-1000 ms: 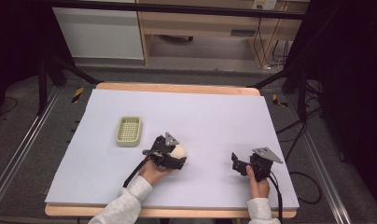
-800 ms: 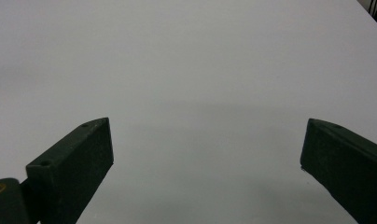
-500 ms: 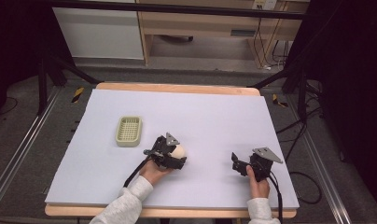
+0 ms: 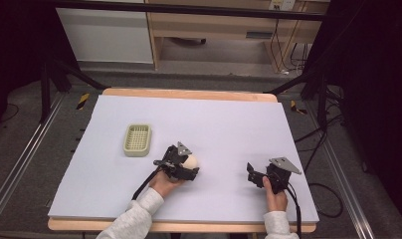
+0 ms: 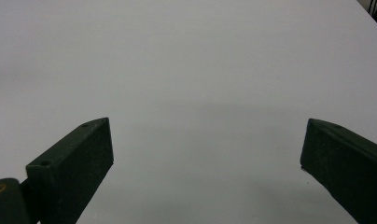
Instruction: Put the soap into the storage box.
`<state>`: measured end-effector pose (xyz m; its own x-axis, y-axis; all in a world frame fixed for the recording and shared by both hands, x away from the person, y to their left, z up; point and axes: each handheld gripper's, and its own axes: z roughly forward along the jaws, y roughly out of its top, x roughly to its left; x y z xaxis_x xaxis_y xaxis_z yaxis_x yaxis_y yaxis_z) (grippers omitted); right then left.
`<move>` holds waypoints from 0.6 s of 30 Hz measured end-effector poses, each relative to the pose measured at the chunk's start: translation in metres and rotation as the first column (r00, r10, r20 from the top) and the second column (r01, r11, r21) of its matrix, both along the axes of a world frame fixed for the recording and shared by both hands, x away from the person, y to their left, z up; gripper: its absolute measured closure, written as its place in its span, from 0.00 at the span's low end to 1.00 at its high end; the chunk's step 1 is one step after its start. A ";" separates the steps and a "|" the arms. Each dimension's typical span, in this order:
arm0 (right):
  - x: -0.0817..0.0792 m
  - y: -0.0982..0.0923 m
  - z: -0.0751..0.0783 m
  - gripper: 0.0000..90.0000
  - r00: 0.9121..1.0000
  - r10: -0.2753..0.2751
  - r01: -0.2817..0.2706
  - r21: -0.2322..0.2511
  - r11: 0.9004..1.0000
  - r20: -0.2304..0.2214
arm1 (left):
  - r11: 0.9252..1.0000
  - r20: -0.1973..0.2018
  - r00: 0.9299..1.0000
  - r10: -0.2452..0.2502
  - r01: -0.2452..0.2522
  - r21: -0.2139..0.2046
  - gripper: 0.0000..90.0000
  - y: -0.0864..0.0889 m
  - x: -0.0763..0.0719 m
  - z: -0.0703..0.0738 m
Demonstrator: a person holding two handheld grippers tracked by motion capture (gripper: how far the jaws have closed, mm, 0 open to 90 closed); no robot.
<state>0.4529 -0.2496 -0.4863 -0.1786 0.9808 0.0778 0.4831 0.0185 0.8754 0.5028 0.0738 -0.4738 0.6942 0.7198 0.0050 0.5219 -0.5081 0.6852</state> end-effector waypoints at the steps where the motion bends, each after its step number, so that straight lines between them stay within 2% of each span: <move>1: 0.000 0.000 0.000 0.03 1.000 0.000 0.000 0.000 1.000 0.000 | 1.000 0.001 1.000 -0.001 0.001 0.001 0.25 0.000 0.000 0.000; 18: 0.000 0.000 0.000 0.03 1.000 0.001 -0.001 0.000 1.000 -0.001 | 1.000 0.007 1.000 0.012 -0.012 0.011 0.25 0.003 0.000 0.002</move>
<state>0.4530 -0.2495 -0.4864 -0.1798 0.9806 0.0784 0.4841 0.0188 0.8748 0.5032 0.0769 -0.4717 0.6856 0.7278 0.0174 0.5234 -0.5094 0.6831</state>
